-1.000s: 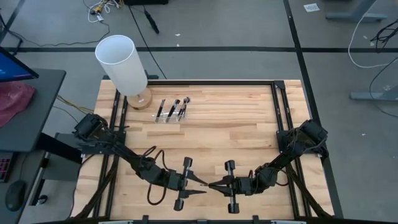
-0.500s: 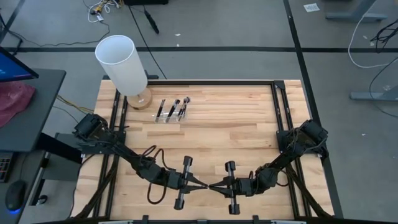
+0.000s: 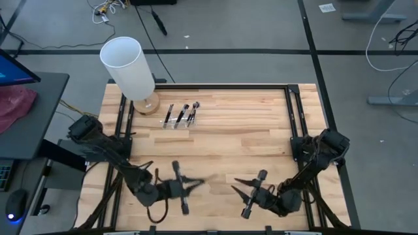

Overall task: Put items in baskets/containers
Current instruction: Put the eyeshadow brush into the transparent organizer

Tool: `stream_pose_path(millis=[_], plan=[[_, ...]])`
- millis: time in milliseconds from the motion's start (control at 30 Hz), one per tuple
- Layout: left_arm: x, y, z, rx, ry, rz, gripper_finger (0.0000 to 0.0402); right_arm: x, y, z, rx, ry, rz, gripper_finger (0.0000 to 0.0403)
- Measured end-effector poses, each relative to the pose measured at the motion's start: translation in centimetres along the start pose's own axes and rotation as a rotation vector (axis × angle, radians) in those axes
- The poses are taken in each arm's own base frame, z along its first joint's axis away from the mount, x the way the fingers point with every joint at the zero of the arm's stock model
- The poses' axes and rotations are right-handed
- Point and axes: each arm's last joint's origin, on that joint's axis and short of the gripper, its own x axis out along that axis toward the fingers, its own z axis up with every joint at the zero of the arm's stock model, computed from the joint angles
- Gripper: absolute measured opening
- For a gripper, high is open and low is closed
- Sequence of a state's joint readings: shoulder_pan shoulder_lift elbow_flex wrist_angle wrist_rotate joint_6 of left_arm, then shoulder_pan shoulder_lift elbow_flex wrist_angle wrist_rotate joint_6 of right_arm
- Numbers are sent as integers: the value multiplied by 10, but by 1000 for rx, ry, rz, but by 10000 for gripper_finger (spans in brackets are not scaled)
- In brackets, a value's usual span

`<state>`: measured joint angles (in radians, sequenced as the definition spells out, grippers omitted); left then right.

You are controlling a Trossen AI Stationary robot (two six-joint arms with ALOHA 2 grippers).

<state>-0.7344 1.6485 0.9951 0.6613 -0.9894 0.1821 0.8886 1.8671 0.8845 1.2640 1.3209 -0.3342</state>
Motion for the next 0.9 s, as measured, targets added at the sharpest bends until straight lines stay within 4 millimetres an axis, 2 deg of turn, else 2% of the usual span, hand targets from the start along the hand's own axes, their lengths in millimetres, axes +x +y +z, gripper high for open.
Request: stream_pose_path(millis=[133, 233, 567, 733, 900], plan=[[1, 24, -1, 10, 117, 170, 11, -6, 2, -5, 27, 25, -17, 144], [7, 52, -3, -16, 197, 230, 11, -3, 5, -13, 66, 41, 35, 145], [42, 169, -17, -46, 478, 440, 12, 35, -5, -49, 244, 232, 143, 132], [59, 212, -28, -3, 552, 527, 13, 50, -11, -52, 275, 263, 157, 126], [71, 245, -47, -41, 625, 557, 13, 54, -12, -52, 278, 266, 158, 125]])
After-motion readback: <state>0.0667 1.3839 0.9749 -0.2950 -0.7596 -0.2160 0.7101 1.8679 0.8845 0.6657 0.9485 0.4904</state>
